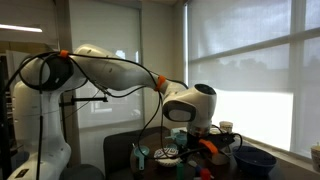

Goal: Put the green and blue block in an upright position

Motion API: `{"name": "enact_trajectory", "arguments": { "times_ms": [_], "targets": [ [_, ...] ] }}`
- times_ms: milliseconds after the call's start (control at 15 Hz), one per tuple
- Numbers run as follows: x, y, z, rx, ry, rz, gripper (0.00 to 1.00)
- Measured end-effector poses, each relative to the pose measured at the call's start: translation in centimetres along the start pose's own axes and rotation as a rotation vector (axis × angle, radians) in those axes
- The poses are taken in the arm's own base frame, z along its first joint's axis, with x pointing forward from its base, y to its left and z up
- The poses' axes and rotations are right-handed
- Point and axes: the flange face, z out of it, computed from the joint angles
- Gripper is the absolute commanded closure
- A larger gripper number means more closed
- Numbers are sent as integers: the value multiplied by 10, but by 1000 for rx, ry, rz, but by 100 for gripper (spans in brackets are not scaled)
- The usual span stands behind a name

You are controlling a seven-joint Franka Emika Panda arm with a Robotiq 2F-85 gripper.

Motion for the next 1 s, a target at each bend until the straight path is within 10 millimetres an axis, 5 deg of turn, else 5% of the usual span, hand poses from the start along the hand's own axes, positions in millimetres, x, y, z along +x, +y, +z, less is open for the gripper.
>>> {"name": "enact_trajectory", "arguments": {
  "times_ms": [1000],
  "targets": [
    [-3, 19, 33, 16, -145, -92, 0]
  ]
}}
